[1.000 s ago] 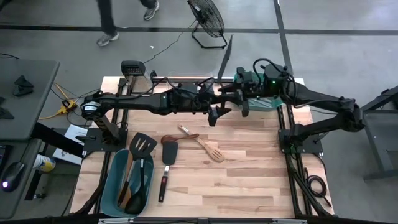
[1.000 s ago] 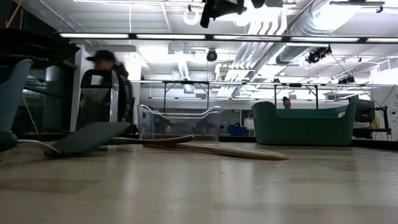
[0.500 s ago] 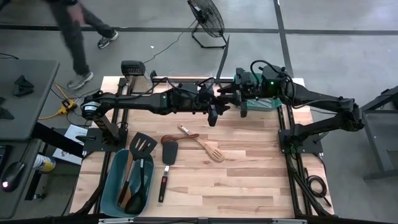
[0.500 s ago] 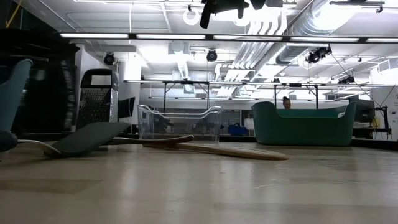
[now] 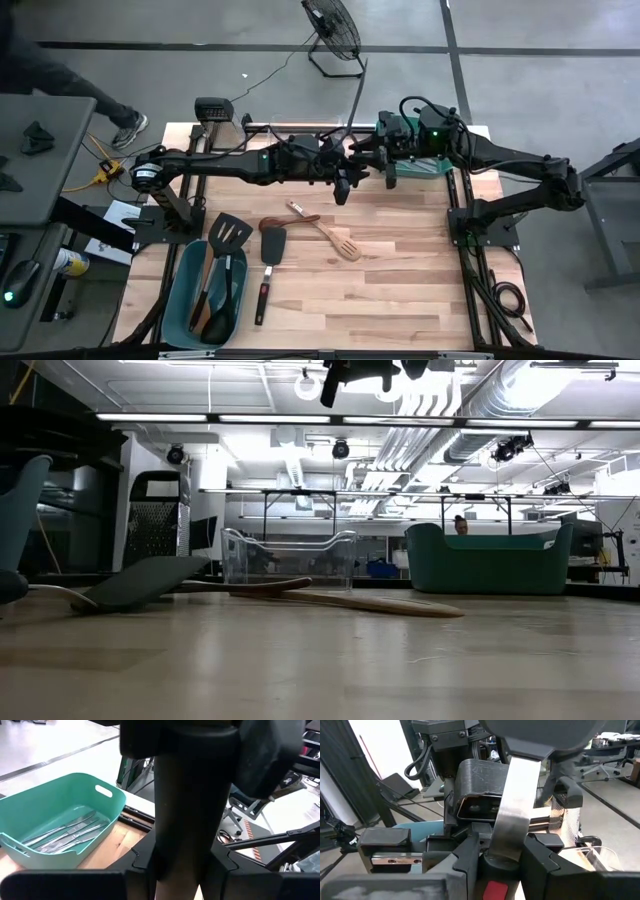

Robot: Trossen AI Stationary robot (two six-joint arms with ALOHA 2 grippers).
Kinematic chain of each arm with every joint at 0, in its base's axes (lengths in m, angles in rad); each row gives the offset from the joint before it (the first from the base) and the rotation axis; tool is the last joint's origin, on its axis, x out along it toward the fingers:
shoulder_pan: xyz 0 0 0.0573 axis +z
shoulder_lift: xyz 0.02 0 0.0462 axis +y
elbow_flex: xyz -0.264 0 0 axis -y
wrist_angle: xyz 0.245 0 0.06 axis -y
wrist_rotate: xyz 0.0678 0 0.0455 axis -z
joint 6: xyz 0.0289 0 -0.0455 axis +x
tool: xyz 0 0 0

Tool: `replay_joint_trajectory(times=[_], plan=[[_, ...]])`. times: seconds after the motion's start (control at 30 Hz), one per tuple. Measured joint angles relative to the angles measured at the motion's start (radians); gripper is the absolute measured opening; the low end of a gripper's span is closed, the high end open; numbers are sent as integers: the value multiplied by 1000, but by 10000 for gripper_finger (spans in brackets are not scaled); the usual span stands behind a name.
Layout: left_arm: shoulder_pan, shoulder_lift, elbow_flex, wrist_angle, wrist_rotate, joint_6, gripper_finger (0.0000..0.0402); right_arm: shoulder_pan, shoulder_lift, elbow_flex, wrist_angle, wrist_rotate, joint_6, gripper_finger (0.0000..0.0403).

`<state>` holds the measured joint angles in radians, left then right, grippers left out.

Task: Pick & Place Kitchen Items
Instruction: Put the right spatula into the transparent bin

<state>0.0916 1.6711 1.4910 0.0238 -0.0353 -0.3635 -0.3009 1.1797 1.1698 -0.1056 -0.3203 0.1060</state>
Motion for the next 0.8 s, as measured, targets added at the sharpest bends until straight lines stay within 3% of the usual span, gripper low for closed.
replay_joint_trajectory(times=[0.07,0.23,0.37,0.5,0.8], plan=[[0,0,0,-2,1,-3,94,0,0,0,-5,1,-1,109],[0,-1,0,-31,-5,-13,92,0,-15,0,-38,30,34,244],[12,-7,0,-112,-52,-20,92,-30,-47,0,-106,34,66,317],[41,-19,1,-203,-72,-71,91,-64,-85,0,-195,47,77,343],[175,-40,0,-511,4,-12,83,-127,-147,0,-345,112,66,348]])
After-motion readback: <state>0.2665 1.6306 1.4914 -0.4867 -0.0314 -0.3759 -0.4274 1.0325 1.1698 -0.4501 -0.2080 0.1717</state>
